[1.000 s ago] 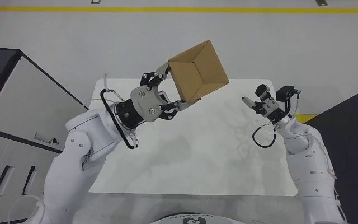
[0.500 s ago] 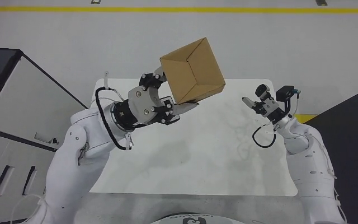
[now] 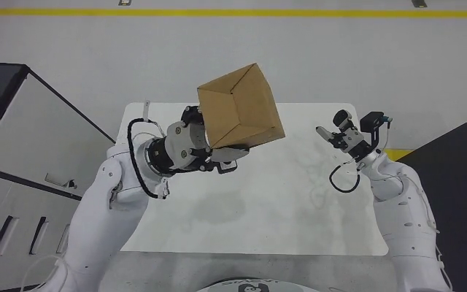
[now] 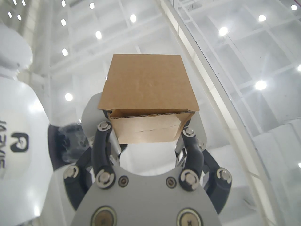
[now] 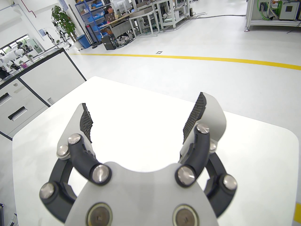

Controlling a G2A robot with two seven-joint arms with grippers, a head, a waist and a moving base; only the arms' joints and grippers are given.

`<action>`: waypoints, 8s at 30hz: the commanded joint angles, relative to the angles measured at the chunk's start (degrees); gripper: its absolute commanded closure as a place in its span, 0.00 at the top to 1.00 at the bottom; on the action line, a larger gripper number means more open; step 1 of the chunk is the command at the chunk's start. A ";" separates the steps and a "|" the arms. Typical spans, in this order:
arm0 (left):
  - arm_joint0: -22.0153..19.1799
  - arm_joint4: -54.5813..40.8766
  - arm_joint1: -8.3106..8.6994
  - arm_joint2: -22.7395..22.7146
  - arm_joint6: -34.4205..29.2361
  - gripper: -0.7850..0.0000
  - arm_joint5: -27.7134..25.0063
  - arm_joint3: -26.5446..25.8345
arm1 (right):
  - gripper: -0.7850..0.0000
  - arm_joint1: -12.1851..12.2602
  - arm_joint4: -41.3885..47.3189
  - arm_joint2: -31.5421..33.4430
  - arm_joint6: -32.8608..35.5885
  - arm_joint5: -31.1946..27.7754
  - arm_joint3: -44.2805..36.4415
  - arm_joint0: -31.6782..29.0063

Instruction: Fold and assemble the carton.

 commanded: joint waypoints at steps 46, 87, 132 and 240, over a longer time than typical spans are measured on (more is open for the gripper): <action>0.06 8.47 -2.06 -2.08 2.55 0.00 0.62 3.37 | 1.00 0.00 0.00 0.00 0.00 0.00 0.00 0.00; -16.32 10.06 -1.81 7.46 67.52 0.00 -13.81 -16.97 | 1.00 0.00 0.00 0.00 0.00 0.00 0.00 0.00; -18.87 -14.79 -2.45 6.95 69.35 0.00 -25.21 -13.31 | 1.00 0.00 0.00 0.00 0.00 0.00 0.00 0.00; -26.68 120.73 6.51 6.02 -36.69 0.00 -20.08 -9.75 | 1.00 0.00 0.00 0.00 0.00 0.00 0.00 0.00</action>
